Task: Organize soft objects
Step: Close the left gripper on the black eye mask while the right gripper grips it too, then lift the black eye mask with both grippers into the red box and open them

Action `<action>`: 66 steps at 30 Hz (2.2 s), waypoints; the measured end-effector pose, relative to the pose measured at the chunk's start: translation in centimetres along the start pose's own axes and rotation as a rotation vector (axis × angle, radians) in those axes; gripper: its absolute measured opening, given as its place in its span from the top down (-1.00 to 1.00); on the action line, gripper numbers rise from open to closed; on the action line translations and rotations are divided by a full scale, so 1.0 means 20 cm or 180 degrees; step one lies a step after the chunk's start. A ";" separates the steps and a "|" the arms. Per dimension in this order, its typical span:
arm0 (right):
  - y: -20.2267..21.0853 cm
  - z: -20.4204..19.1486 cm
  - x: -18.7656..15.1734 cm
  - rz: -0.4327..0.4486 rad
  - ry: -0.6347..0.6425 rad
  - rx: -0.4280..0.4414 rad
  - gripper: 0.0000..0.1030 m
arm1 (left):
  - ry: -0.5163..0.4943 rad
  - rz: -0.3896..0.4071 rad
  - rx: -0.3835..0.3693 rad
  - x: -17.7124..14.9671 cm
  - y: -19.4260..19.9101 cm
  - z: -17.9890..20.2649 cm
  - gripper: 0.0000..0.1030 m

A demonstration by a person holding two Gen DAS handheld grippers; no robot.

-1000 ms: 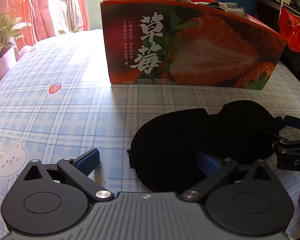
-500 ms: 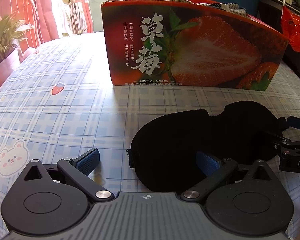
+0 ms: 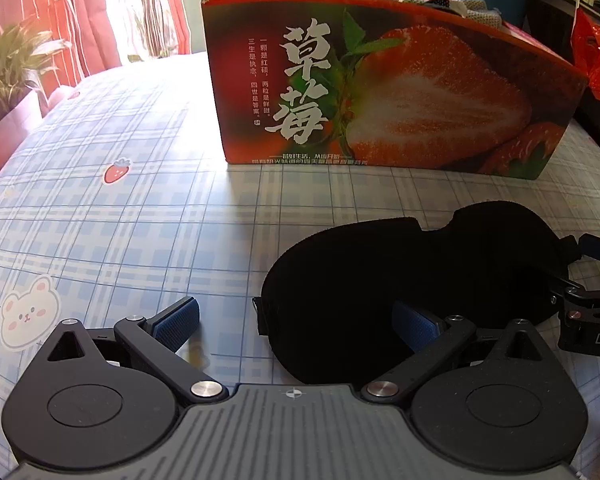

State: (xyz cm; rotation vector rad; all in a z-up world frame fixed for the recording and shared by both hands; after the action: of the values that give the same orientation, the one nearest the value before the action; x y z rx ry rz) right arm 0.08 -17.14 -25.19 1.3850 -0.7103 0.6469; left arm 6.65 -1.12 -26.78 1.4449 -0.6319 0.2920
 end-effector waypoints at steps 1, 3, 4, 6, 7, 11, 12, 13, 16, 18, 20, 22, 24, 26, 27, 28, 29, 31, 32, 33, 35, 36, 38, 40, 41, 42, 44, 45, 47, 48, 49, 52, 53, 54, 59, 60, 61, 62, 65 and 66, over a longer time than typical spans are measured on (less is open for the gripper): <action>0.00 0.00 0.00 0.0000 -0.0002 0.0000 -0.99 | -0.0003 -0.0047 -0.0012 0.01 0.00 0.00 -1.00; 0.00 0.00 0.00 0.0000 -0.0002 -0.0001 -0.99 | 0.0001 -0.0141 -0.0052 0.03 -0.01 -0.01 -1.00; 0.00 0.00 0.00 0.0000 -0.0003 0.0001 -0.99 | 0.0024 -0.0167 -0.0091 0.04 -0.01 -0.02 -0.98; 0.00 0.00 0.00 0.0000 -0.0005 0.0002 -0.99 | 0.0104 -0.0156 -0.0187 0.04 0.01 -0.04 -0.88; 0.00 0.00 0.00 0.0001 -0.0005 0.0005 -0.99 | 0.0131 -0.0138 -0.0235 0.03 0.03 -0.04 -0.82; 0.00 0.00 0.00 0.0001 -0.0005 0.0004 -0.99 | 0.0193 -0.0099 -0.0426 0.01 0.07 -0.05 -0.39; 0.00 0.00 0.00 0.0001 -0.0005 0.0004 -0.99 | 0.0219 -0.0089 -0.0461 0.01 0.08 -0.05 -0.25; 0.00 0.00 0.00 0.0001 -0.0006 0.0005 -0.99 | 0.0241 -0.0076 -0.0482 0.01 0.08 -0.05 -0.19; 0.00 0.00 0.00 0.0001 -0.0009 0.0008 -0.99 | 0.0267 -0.0032 -0.0464 0.00 0.09 -0.05 0.04; 0.00 0.00 0.00 0.0003 -0.0012 0.0012 -0.99 | 0.0281 0.0002 -0.0470 -0.01 0.09 -0.05 0.18; 0.00 0.00 0.00 0.0007 -0.0020 0.0019 -0.99 | 0.0278 0.0032 -0.0480 -0.02 0.09 -0.05 0.20; 0.00 0.00 0.00 0.0011 -0.0027 0.0026 -0.99 | 0.0253 0.0062 -0.0485 -0.02 0.09 -0.05 0.20; 0.01 0.00 -0.01 0.0018 -0.0043 0.0041 -0.99 | 0.0210 0.0089 -0.0474 -0.02 0.08 -0.04 0.19; 0.01 0.00 -0.01 0.0028 -0.0069 0.0060 -0.99 | 0.0176 0.0112 -0.0478 -0.02 0.08 -0.03 0.17; 0.01 0.00 -0.01 0.0033 -0.0081 0.0068 -0.99 | 0.0161 0.0122 -0.0478 -0.03 0.08 -0.03 0.15; 0.02 0.00 -0.01 0.0036 -0.0089 0.0077 -0.99 | 0.0143 0.0131 -0.0479 -0.03 0.08 -0.02 0.12; 0.02 0.01 -0.01 0.0039 -0.0098 0.0085 -0.99 | 0.0124 0.0138 -0.0491 -0.03 0.08 -0.02 0.06; 0.02 0.00 -0.01 0.0043 -0.0106 0.0091 -0.99 | 0.0098 0.0151 -0.0513 -0.03 0.08 -0.01 -0.02; 0.02 0.00 -0.01 0.0040 -0.0098 0.0085 -0.99 | 0.0090 0.0157 -0.0518 -0.04 0.08 0.00 -0.05; 0.02 0.00 -0.01 0.0036 -0.0085 0.0077 -0.99 | 0.0085 0.0162 -0.0525 -0.04 0.07 0.00 -0.06; 0.01 0.00 -0.01 0.0027 -0.0061 0.0061 -0.99 | 0.0085 0.0172 -0.0536 -0.04 0.07 0.00 -0.08; 0.01 0.00 -0.01 0.0024 -0.0054 0.0057 -0.99 | 0.0092 0.0176 -0.0545 -0.04 0.07 0.00 -0.10; 0.01 0.00 -0.01 0.0018 -0.0047 0.0056 -0.99 | 0.0111 0.0186 -0.0567 -0.04 0.07 0.00 -0.10; 0.01 -0.01 0.00 0.0007 -0.0008 0.0082 -0.94 | 0.0137 0.0192 -0.0583 -0.04 0.07 -0.01 -0.10; 0.01 -0.02 0.00 0.0000 0.0032 0.0085 -0.92 | 0.0153 0.0192 -0.0589 -0.04 0.07 -0.01 -0.10; 0.01 -0.03 -0.01 -0.0006 0.0086 0.0097 -0.85 | 0.0164 0.0191 -0.0590 -0.04 0.07 -0.02 -0.09; 0.02 -0.03 -0.01 -0.0014 0.0116 0.0130 -0.78 | 0.0158 0.0194 -0.0566 -0.04 0.07 -0.02 -0.06; 0.03 -0.03 -0.01 -0.0029 0.0109 0.0142 -0.73 | 0.0157 0.0198 -0.0549 -0.04 0.08 -0.02 0.02; 0.04 -0.04 0.00 -0.0061 0.0092 0.0162 -0.58 | 0.0167 0.0203 -0.0514 -0.05 0.08 -0.03 0.13; 0.05 -0.04 0.00 -0.0072 0.0083 0.0177 -0.51 | 0.0183 0.0205 -0.0508 -0.05 0.08 -0.04 0.18; 0.06 -0.05 0.00 -0.0089 0.0075 0.0184 -0.45 | 0.0201 0.0208 -0.0522 -0.05 0.08 -0.04 0.27; 0.08 -0.06 -0.01 -0.0117 0.0057 0.0190 -0.22 | 0.0242 0.0203 -0.0666 -0.05 0.09 -0.05 0.54; 0.09 -0.06 0.00 -0.0128 0.0037 0.0195 -0.17 | 0.0222 0.0212 -0.0671 -0.06 0.09 -0.05 0.59; 0.10 -0.06 0.00 -0.0138 0.0002 0.0200 0.01 | 0.0224 0.0225 -0.0683 -0.06 0.09 -0.05 0.64; 0.13 -0.01 0.02 -0.0156 -0.0180 0.0226 0.70 | 0.0356 0.0342 -0.0729 -0.07 0.12 -0.09 0.81; 0.14 0.00 0.03 -0.0128 -0.0206 0.0219 0.76 | 0.0383 0.0389 -0.0721 -0.06 0.13 -0.11 0.84; 0.15 0.01 0.04 -0.0094 -0.0229 0.0211 0.82 | 0.0403 0.0439 -0.0716 -0.05 0.14 -0.12 0.86; 0.16 0.02 0.06 -0.0058 -0.0258 0.0216 0.82 | 0.0416 0.0492 -0.0719 -0.04 0.16 -0.13 0.87; 0.21 0.05 0.13 0.0077 -0.0318 0.0300 0.84 | 0.0395 0.0662 -0.0772 0.01 0.22 -0.16 0.88; 0.23 0.05 0.15 0.0130 -0.0308 0.0309 0.84 | 0.0365 0.0725 -0.0778 0.03 0.24 -0.16 0.88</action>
State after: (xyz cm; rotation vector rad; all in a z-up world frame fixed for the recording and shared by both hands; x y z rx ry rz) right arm -1.62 -17.77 -19.87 1.5025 -0.7947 0.6570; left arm 5.21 2.50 -22.48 1.1156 -0.7137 0.4566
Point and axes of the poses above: each gripper's, at about its wrist camera, not at the fingertips, and y roughly against the way its jaws point, z to its right, x to its top, the point moved 3 cm from there along -y, roughly the way its jaws point, and after that the axes turned 1 degree about -x, right-handed, at the moved point
